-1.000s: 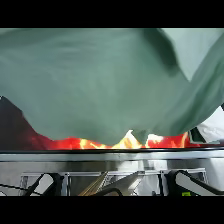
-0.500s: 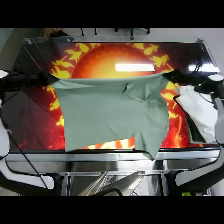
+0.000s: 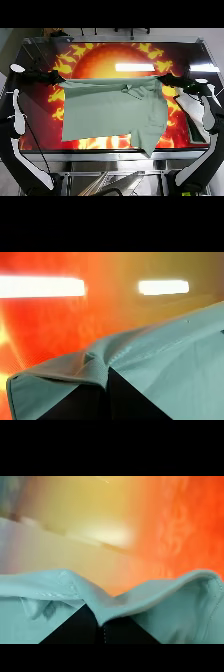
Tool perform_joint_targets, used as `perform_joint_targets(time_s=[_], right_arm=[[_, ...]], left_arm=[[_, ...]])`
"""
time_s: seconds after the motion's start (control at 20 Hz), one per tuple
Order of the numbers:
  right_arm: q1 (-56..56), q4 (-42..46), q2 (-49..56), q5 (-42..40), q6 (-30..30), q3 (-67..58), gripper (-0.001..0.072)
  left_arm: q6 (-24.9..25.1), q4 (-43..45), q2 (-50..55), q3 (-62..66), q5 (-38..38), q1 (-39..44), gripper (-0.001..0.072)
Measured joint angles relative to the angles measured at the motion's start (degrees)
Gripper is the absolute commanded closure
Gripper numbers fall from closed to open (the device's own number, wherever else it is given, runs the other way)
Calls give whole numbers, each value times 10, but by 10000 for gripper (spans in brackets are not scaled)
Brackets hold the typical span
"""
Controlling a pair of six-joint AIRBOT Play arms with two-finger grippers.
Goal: Fold the shirts.
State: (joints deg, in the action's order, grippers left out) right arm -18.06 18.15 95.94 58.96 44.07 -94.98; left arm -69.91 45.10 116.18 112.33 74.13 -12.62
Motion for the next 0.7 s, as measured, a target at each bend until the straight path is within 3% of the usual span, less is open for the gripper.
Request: perform_joint_targets(time_s=[0.35, 0.7], right_arm=[[4, 223, -68, 54, 42, 34, 697], [14, 293, -73, 21, 52, 88, 696]], left_arm=[[-22, 95, -31, -70, 50, 23, 696], [-25, 130, -40, -156, 4, 27, 694]])
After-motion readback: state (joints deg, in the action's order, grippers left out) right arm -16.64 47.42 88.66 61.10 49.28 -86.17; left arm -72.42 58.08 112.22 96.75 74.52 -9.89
